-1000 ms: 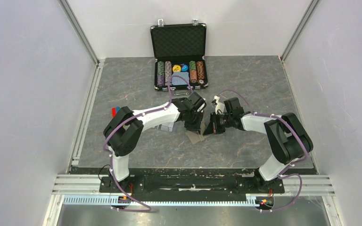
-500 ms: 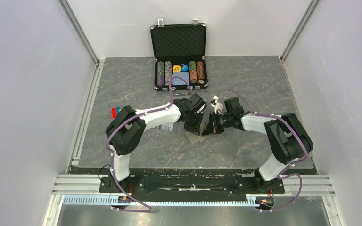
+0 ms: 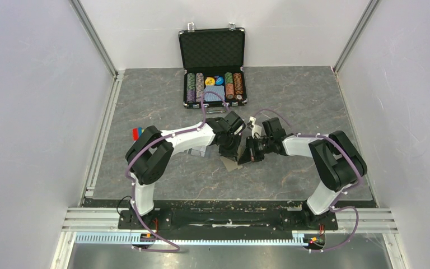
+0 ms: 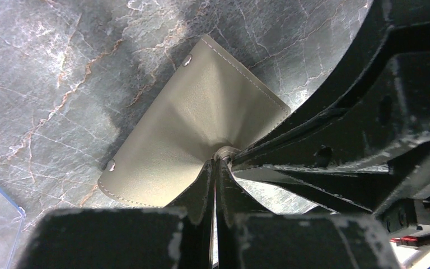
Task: Put the credit cards into the card holder
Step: Close the card holder at the center of the board.
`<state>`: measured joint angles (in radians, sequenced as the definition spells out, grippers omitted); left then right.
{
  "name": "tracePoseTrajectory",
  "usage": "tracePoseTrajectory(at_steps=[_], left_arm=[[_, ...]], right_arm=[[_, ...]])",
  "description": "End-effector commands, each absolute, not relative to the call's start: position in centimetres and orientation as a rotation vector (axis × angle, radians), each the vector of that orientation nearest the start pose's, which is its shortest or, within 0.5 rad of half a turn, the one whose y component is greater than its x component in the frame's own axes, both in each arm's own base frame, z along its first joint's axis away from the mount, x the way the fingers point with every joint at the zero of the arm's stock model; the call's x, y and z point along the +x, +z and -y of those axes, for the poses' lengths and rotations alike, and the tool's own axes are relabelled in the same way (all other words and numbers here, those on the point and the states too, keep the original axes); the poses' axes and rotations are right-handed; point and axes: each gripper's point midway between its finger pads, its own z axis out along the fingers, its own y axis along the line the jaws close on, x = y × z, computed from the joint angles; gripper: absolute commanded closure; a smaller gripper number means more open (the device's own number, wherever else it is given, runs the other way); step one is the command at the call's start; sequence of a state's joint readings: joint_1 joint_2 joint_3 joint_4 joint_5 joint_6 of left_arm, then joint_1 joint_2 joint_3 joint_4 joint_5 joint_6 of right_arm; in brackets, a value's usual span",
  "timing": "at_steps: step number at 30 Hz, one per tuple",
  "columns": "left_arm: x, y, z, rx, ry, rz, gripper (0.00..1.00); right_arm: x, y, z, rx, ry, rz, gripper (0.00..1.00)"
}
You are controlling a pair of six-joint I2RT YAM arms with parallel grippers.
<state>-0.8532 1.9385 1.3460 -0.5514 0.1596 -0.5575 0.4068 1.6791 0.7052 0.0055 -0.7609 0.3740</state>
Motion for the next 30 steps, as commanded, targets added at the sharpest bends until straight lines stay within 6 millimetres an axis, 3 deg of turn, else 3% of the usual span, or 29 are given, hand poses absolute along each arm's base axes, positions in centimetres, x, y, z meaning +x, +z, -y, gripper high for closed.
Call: tracePoseTrajectory(at_steps=[1, 12, 22, 30], left_arm=[[23.4, 1.4, 34.0, 0.510, -0.497, -2.859, 0.98], [22.7, -1.6, 32.0, 0.456, -0.354, -2.933, 0.98], [23.6, -4.2, 26.7, 0.357, 0.108, -2.952, 0.98], [23.6, -4.9, 23.9, 0.392, 0.381, -2.884, 0.98]], right_arm=[[24.8, 1.8, -24.7, -0.377, 1.180, -2.597, 1.00], [24.1, -1.9, -22.6, -0.361, 0.898, -2.779, 1.00], [22.6, -4.8, -20.8, -0.332, 0.690, -2.918, 1.00], [21.4, -5.9, -21.0, -0.309, 0.698, -2.976, 1.00]])
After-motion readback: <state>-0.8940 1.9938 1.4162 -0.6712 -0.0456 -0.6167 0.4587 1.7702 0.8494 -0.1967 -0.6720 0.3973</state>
